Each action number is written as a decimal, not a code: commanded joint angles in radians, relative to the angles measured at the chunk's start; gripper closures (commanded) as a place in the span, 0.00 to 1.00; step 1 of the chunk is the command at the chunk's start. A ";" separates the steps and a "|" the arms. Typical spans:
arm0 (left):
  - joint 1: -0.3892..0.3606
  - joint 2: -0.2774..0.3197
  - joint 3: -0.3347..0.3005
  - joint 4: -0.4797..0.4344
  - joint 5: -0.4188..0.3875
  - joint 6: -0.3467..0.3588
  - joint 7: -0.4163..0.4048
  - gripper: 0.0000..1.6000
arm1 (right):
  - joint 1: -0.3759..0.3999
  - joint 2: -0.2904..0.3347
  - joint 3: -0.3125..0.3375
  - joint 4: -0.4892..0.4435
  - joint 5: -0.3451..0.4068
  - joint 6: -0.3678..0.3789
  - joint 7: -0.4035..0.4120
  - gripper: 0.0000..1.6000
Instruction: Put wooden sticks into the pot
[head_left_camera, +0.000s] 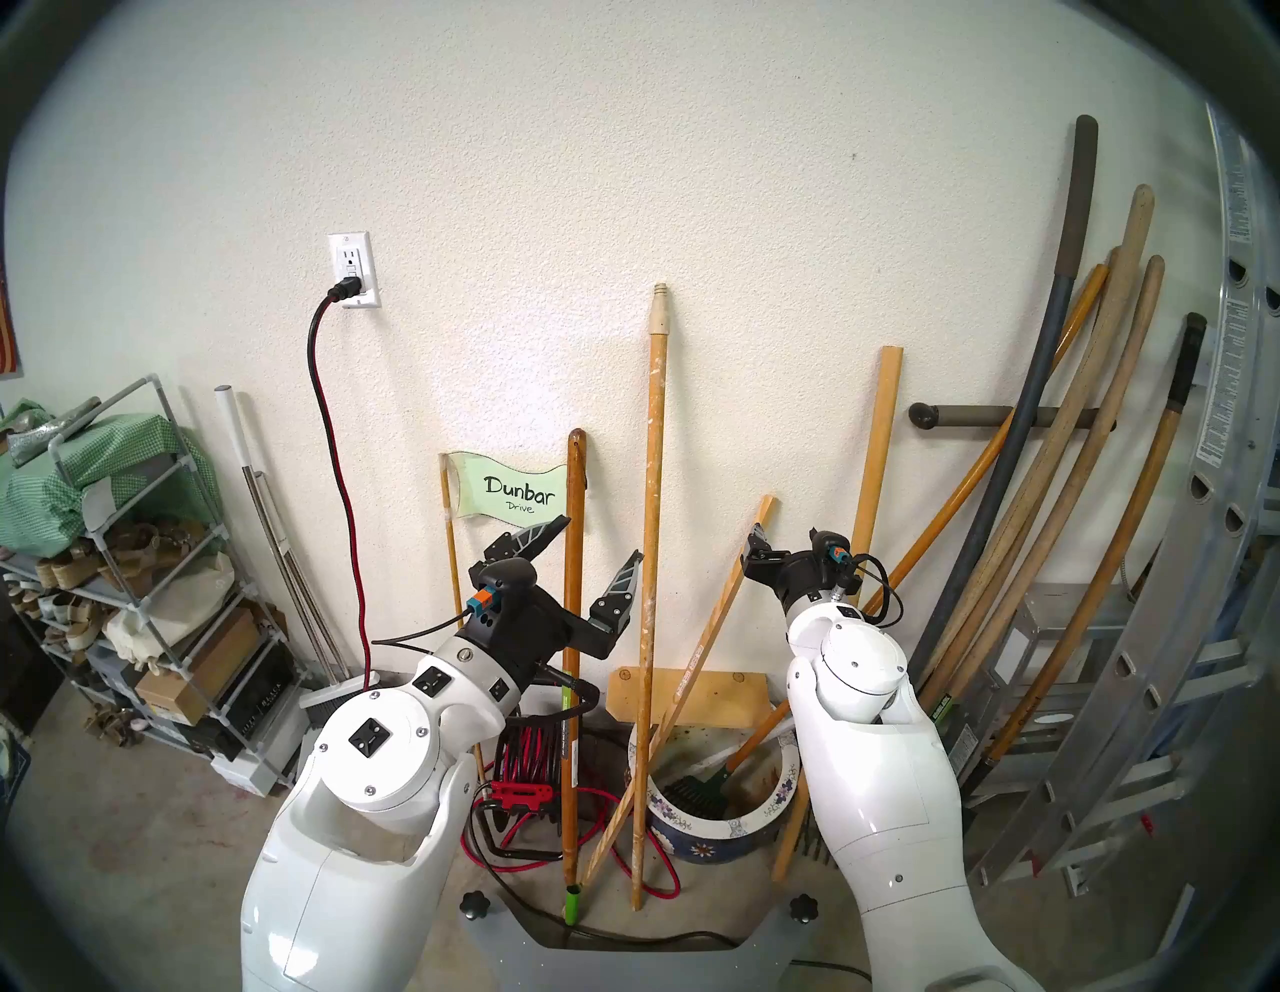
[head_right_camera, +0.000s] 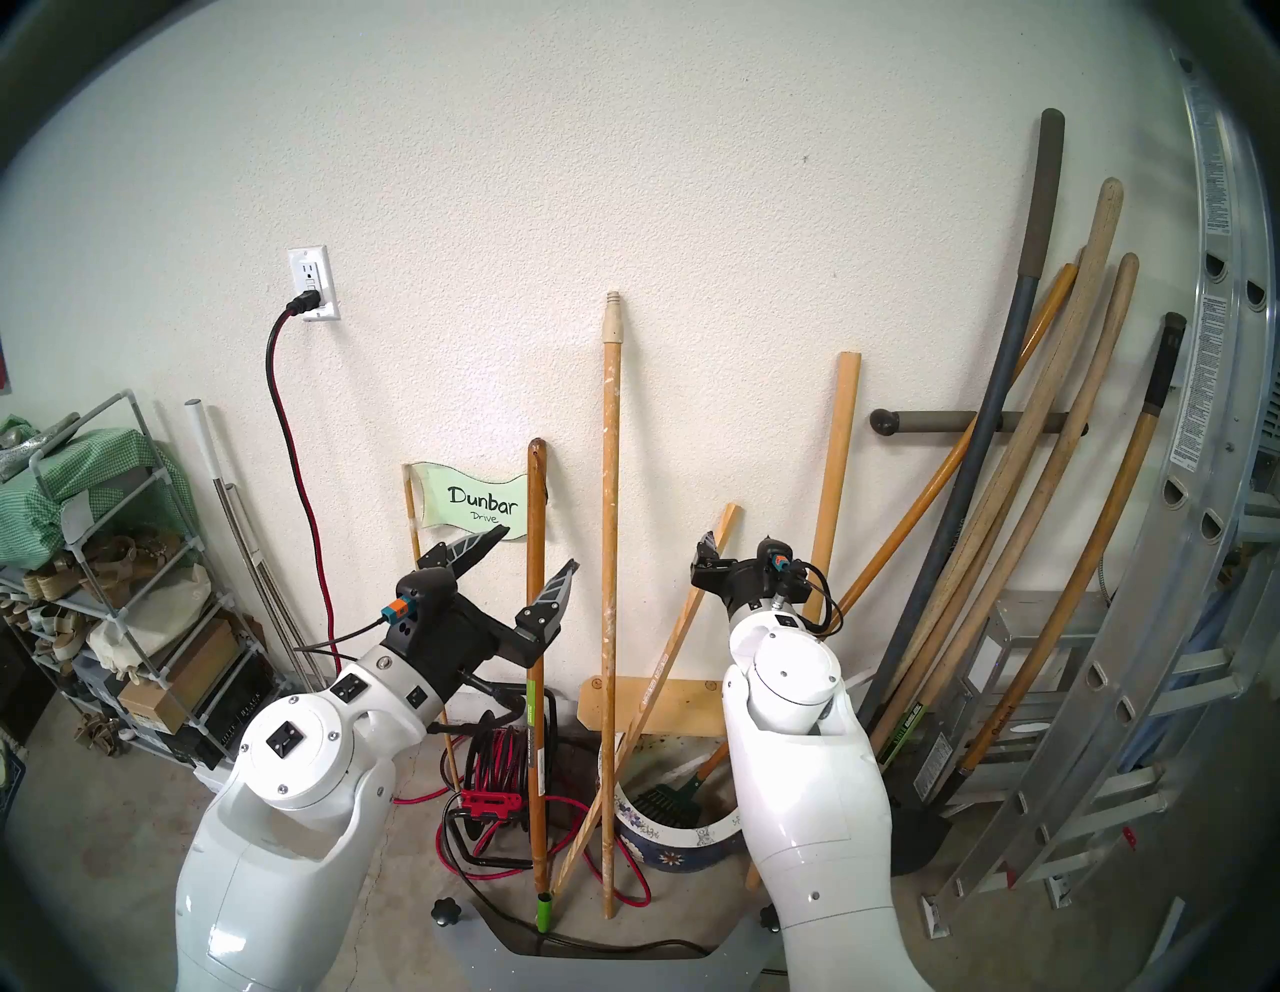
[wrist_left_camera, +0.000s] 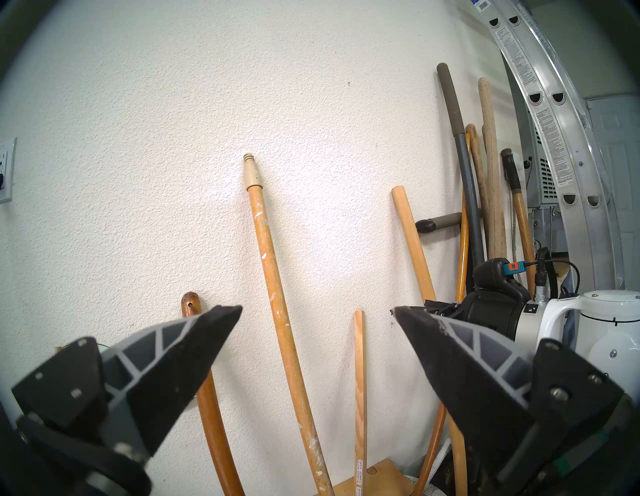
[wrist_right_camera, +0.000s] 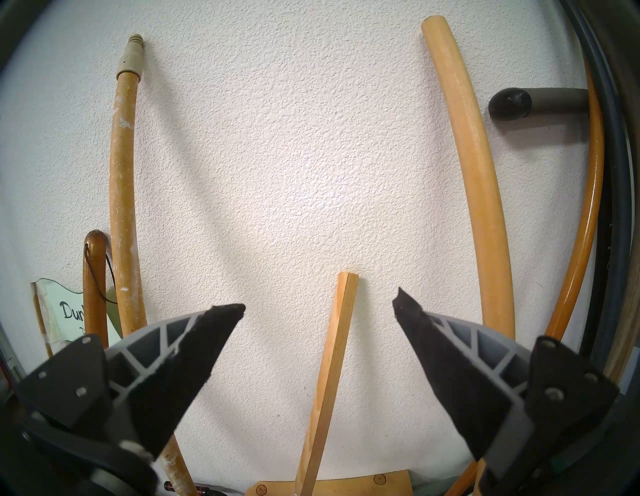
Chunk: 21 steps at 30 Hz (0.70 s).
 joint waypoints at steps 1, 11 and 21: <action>0.000 0.000 0.000 0.000 0.000 0.000 0.000 0.00 | 0.000 0.000 0.000 0.000 0.000 0.000 0.000 0.00; 0.000 0.000 0.000 0.000 0.000 0.000 0.000 0.00 | -0.010 0.031 0.032 -0.013 -0.026 0.016 -0.029 0.00; 0.000 0.000 0.000 0.000 0.000 0.000 0.000 0.00 | 0.034 0.060 0.083 0.044 -0.046 -0.006 -0.040 0.00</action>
